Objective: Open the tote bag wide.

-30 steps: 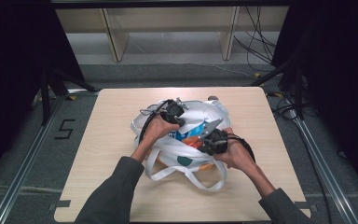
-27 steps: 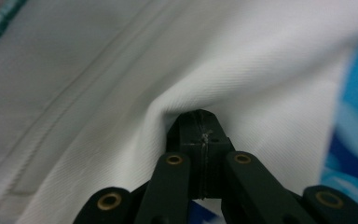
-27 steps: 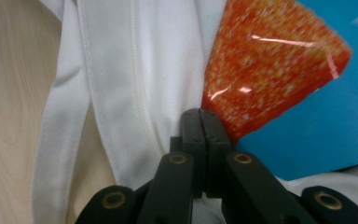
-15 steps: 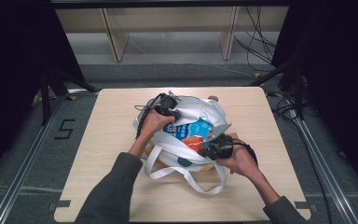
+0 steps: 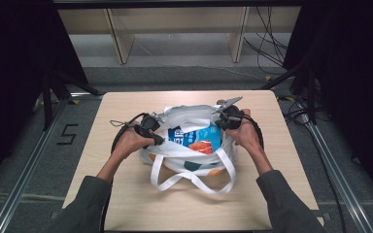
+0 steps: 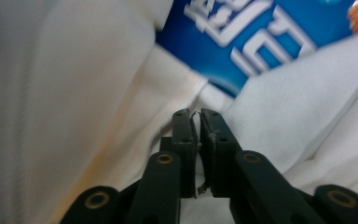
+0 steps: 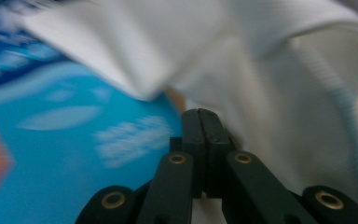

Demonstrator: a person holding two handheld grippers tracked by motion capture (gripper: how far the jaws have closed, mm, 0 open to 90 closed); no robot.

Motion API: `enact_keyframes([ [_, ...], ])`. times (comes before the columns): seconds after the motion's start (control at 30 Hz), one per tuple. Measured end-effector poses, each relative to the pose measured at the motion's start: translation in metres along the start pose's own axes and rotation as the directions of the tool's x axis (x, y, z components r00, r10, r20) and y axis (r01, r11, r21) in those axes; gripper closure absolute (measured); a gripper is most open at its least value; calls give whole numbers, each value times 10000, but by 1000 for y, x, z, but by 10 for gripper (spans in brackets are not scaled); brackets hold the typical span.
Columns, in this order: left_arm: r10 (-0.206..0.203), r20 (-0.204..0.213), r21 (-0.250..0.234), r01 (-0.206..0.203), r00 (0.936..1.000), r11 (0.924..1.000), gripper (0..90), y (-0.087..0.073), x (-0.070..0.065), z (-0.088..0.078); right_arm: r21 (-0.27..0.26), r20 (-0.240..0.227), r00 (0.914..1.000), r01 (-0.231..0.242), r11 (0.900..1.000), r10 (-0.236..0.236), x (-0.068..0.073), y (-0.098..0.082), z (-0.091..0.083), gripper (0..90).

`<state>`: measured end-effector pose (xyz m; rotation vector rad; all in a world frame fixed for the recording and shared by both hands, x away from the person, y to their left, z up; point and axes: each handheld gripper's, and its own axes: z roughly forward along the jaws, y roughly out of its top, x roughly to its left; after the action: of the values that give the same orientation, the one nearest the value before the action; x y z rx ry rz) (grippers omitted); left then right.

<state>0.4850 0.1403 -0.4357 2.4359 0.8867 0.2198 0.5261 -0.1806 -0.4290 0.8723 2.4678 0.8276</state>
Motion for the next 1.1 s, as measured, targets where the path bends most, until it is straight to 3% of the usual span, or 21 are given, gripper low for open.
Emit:
enact_keyframes([
  [0.03, -24, 81, -67, 25, 10000, 10000, 852, -3, 1, -1, 335, -83, 9994, -342, 9989, 345, -5, -3, 3, 900],
  [0.1, 173, 31, -63, -172, 9998, 9998, 861, -4, -2, -2, 346, -187, 9959, -877, 9955, 884, -9, -7, 12, 900],
  [0.2, 662, -280, 444, -649, 9974, 9969, 867, 0, -12, -2, 929, 128, 9976, -695, 9932, 686, -12, -6, 20, 900],
  [0.23, 1007, -253, 1005, -977, 9946, 9901, 868, 2, -13, -5, 1023, 275, 9976, -660, 9926, 635, -11, -5, 23, 900],
  [0.3, 1235, -308, 1224, -1188, 9919, 9853, 868, 3, -16, -8, 1166, 416, 9982, -486, 9920, 440, -7, -3, 20, 900],
  [0.37, 1303, -352, 1175, -1254, 9908, 9851, 837, 4, -16, -11, 582, 606, 9973, -459, 9973, 423, -4, -1, 9, 900],
  [0.4, 1303, -352, 1175, -1254, 9908, 9851, 819, 4, -16, -11, 582, 606, 9973, -459, 9973, 423, -4, -1, 9, 900],
  [0.43, 1040, -211, 548, -1028, 9943, 9932, 810, 5, -13, -12, -21, 159, 9979, -632, 9980, 632, -4, 0, -11, 900],
  [0.47, 1040, -211, 548, -1028, 9943, 9932, 805, 5, -13, -12, -255, -39, 9967, -810, 9964, 809, -2, 0, -18, 900],
  [0.5, 615, -104, -253, -617, 9981, 9978, 804, 6, -9, -14, -721, -280, 9965, -801, 9942, 783, -2, -1, -25, 900],
  [0.53, 344, -97, -737, -351, 9994, 9967, 802, 6, -9, -15, -941, -499, 9939, -1026, 9903, 982, 2, -1, -33, 900],
  [0.57, 305, -246, -1213, -332, 9992, 9921, 802, 7, -8, -15, -1174, -824, 9937, -855, 9894, 761, 4, -2, -41, 900],
  [0.6, 305, -246, -1213, -332, 9992, 9921, 803, 7, -8, -15, -1519, -951, 9927, -875, 9845, 736, 9, -3, -46, 900],
  [0.63, -62, -515, -1604, -21, 9987, 9871, 806, 9, -8, -15, -1833, -1081, 9928, -705, 9805, 512, 17, -5, -51, 900],
  [0.67, -169, -566, -1796, 64, 9983, 9837, 808, 10, -7, -14, -1718, -1283, 9911, -569, 9835, 349, 22, -6, -55, 900],
  [0.7, -272, -565, -1880, 162, 9980, 9820, 808, 10, -5, -14, -1842, -1350, 9908, -314, 9824, 64, 29, -8, -59, 900],
  [0.77, -316, -599, -1890, 198, 9977, 9818, 805, 11, -2, -13, -1849, -1578, 9875, -366, 9821, 71, 39, -11, -63, 900],
  [0.8, -613, -647, -1868, 483, 9960, 9812, 801, 12, 3, -11, -1897, -1725, 9825, 365, 9812, -699, 53, -18, -67, 900],
  [1.0, -1106, -874, -1647, 952, 9900, 9817, 852, 5, 23, -7, -1124, -1886, 9759, 893, 9896, -1094, 70, -40, -64, 900],
  [1.03, -1589, -567, -1743, 1470, 9857, 9737, 875, -1, 32, -1, -963, -2035, 9735, 859, 9916, -1041, 73, -52, -60, 900],
  [1.1, -1763, -450, -1759, 1660, 9833, 9703, 891, -3, 36, 3, -744, -2133, 9716, 884, 9933, -1025, 76, -59, -57, 900],
])
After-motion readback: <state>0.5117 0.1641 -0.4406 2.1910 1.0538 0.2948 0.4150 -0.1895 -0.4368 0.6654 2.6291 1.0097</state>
